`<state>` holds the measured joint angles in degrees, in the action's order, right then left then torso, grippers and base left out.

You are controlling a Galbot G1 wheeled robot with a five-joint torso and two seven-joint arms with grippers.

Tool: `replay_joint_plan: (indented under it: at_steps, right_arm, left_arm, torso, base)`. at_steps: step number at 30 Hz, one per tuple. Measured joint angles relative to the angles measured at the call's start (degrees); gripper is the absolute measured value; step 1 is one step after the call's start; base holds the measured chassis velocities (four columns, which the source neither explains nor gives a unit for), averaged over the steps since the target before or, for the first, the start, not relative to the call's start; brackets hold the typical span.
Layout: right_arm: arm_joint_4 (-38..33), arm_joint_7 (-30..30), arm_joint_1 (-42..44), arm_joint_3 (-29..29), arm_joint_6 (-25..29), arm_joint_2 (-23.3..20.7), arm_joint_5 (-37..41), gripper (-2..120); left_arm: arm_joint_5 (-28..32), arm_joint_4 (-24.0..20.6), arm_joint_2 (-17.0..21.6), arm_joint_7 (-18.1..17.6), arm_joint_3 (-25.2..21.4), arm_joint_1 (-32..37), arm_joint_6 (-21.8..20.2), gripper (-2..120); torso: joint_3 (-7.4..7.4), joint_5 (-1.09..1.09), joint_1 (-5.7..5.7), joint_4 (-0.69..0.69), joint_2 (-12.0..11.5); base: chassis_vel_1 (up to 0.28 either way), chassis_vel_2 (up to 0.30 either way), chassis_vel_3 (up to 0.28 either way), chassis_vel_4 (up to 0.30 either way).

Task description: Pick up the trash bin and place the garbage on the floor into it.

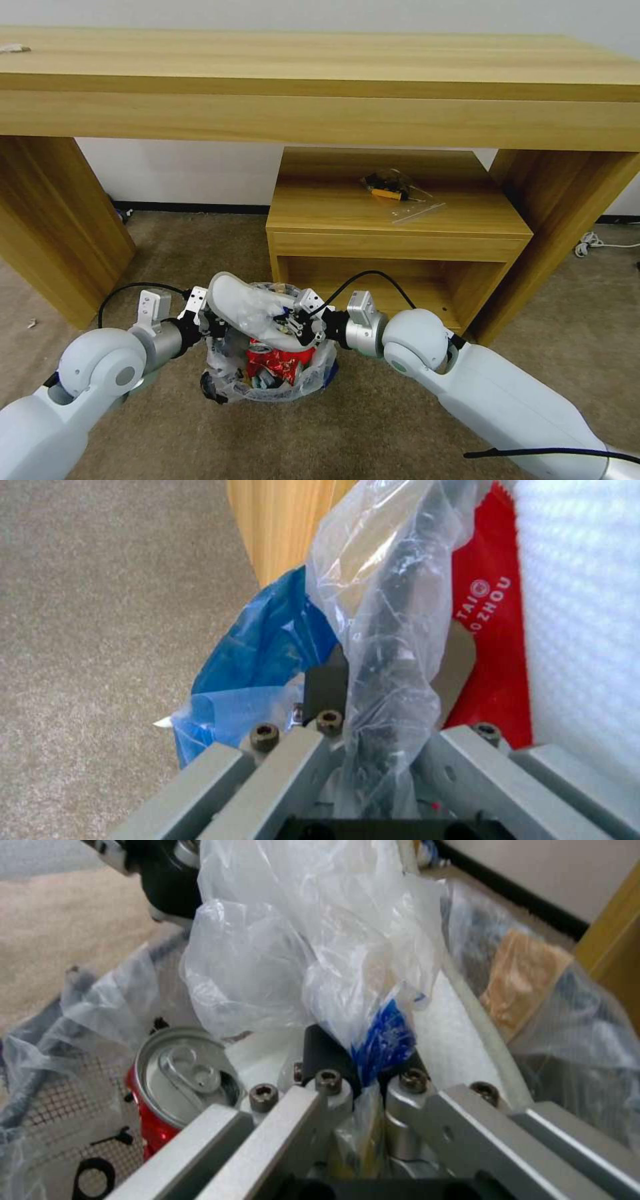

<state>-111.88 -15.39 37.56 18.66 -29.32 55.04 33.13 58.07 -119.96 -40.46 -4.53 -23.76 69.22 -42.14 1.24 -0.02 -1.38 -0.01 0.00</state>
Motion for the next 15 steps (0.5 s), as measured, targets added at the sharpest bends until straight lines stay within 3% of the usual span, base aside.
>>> replay_joint_plan:
  at_steps: [5, 15]
  right_arm:
    - [0.2, 1.4, -0.3, 0.3, -1.2, 0.5, 0.5, 1]
    - [-4.1, 4.8, 1.4, -1.0, -0.9, -1.0, 2.2, 38]
  left_arm:
    - [0.2, -0.3, 0.1, 0.0, -0.2, 0.2, 0.0, 0]
    - [0.1, 0.6, 0.1, 0.0, -0.6, 0.4, 0.0, 0]
  torso:
    - [0.00, 0.00, 0.00, 0.00, 0.0]
    - [0.00, 0.00, 0.00, 0.00, 0.0]
  base:
    - [0.000, 0.000, 0.000, 0.000]
    - [0.000, 0.000, 0.000, 0.000]
